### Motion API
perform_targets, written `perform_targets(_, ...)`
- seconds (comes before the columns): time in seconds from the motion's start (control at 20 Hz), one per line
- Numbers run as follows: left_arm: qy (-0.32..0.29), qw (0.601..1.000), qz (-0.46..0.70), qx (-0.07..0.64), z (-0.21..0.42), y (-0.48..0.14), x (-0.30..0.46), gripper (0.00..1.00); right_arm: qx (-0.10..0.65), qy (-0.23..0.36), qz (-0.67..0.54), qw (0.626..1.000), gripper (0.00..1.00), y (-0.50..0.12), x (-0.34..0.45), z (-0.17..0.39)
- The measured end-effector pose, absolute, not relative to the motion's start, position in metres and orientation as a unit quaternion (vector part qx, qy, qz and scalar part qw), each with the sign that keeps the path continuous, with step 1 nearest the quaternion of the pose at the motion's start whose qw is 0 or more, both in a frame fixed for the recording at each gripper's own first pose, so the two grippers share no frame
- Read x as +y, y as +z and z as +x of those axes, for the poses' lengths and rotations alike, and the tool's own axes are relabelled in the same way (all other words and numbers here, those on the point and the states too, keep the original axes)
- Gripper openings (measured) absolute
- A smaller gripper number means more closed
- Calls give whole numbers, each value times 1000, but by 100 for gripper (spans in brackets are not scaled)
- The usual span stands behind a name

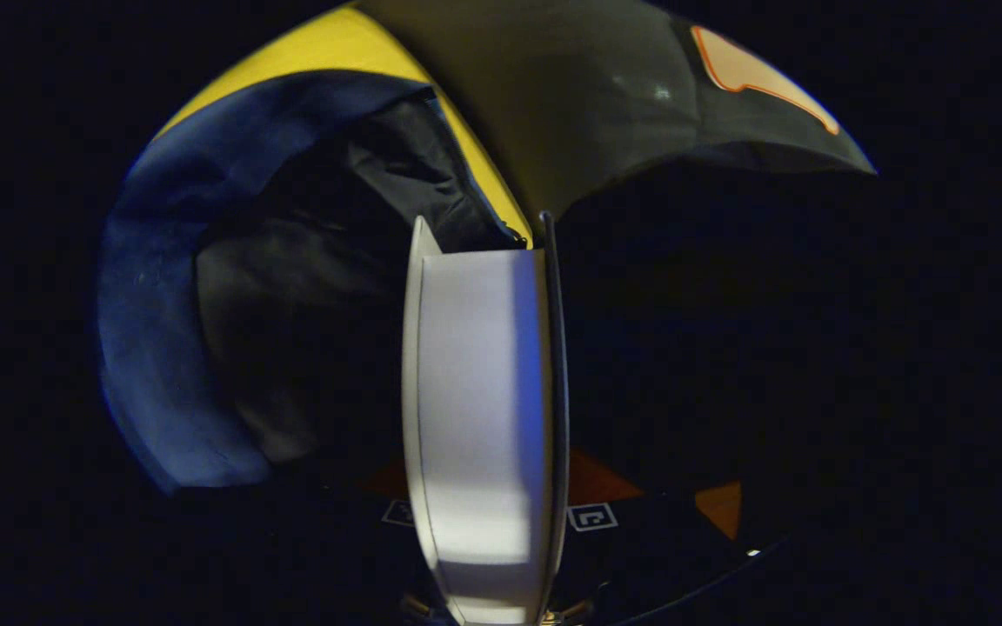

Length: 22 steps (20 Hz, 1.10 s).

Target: Open the schoolbag, grab two books from the bookshelf and put them into the schoolbag.

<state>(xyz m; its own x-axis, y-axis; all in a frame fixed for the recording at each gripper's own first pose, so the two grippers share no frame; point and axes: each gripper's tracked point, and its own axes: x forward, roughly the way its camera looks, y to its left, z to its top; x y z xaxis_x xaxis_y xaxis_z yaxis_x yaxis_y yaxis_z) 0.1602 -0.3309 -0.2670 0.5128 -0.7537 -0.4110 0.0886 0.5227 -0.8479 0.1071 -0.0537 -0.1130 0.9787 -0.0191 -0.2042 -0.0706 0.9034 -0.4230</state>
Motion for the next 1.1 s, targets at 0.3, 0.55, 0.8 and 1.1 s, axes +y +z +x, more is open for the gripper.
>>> perform_targets(0.3,-228,796,-349,438,144,-283,-309,63,107,17,-212,971,5,-112,-57,109)
perform_targets(0.55,-197,825,-282,449,118,-269,-275,85,112,23,-218,969,5,-114,-56,106)
perform_targets(0.8,-175,834,-235,467,81,-227,-242,84,112,30,-236,965,6,-118,-52,101)
perform_targets(1.1,-197,850,-178,454,39,-157,-214,81,110,23,-245,963,6,-119,-52,97)
